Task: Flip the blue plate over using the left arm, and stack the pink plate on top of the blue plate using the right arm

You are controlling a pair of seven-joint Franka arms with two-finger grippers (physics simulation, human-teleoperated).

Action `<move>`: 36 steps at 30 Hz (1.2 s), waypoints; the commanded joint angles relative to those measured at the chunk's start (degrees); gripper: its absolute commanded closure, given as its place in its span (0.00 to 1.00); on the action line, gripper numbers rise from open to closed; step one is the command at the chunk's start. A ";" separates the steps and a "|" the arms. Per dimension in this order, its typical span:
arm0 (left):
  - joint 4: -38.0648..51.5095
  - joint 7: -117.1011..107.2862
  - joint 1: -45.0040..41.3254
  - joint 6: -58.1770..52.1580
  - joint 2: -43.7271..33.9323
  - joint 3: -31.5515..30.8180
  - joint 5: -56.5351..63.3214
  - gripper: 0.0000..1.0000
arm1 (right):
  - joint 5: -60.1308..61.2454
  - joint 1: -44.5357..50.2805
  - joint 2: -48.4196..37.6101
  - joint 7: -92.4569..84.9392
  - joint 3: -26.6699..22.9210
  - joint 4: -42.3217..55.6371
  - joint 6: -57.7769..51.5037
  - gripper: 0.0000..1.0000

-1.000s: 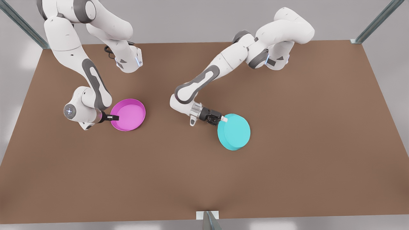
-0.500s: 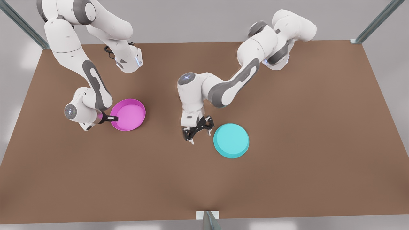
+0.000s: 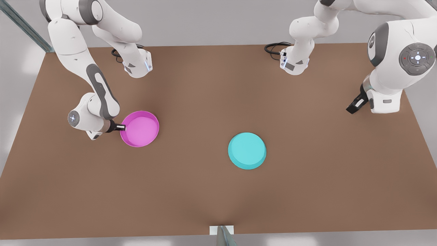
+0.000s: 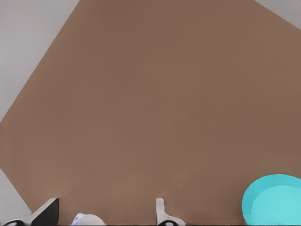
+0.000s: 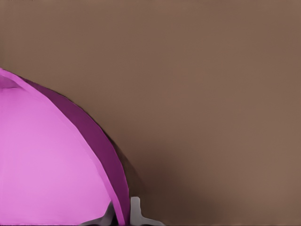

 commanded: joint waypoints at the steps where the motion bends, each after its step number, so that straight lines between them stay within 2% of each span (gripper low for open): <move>1: -1.78 58.82 0.10 -0.69 -0.78 0.44 -4.53 0.00 | 5.53 -0.30 -0.68 -7.38 0.20 0.33 -4.59 0.79; 6: -1.78 58.82 0.27 -0.52 -0.69 0.52 -4.53 0.00 | 7.30 -0.22 -1.47 -8.70 1.43 0.33 -4.77 0.79; 9: -1.69 58.56 0.27 -0.34 -0.69 0.52 -4.53 0.00 | 12.66 0.49 -2.26 -8.88 5.38 5.08 -10.66 0.79; 12: -1.69 58.56 0.36 -0.34 -0.69 0.52 -4.53 0.00 | 18.29 0.58 -1.56 -5.72 14.26 10.52 -10.75 0.79; 14: -1.69 58.65 0.45 -0.34 -0.69 0.52 -4.53 0.00 | 18.29 3.38 -0.51 0.25 16.72 14.22 -10.23 0.79; 21: -1.60 58.65 0.62 -0.43 -0.61 0.52 -4.53 0.00 | 17.67 20.35 14.61 24.51 16.46 34.43 -0.73 0.79; 24: -1.60 58.82 0.98 -0.43 -0.43 0.44 -4.53 0.00 | 8.63 26.59 23.13 40.60 15.84 47.08 -0.20 0.79; 27: -1.52 58.73 0.98 -0.43 -0.43 0.52 -4.53 0.00 | 7.30 30.11 28.94 44.64 15.84 55.08 0.41 0.79; 31: -1.52 58.82 0.98 -0.34 -0.34 0.52 -4.53 0.00 | 7.21 33.09 32.89 47.19 15.76 59.83 2.87 0.79; 36: -1.43 58.73 0.98 -0.34 -0.34 0.44 -4.53 0.00 | 7.30 37.14 37.90 48.34 13.38 65.55 5.86 0.79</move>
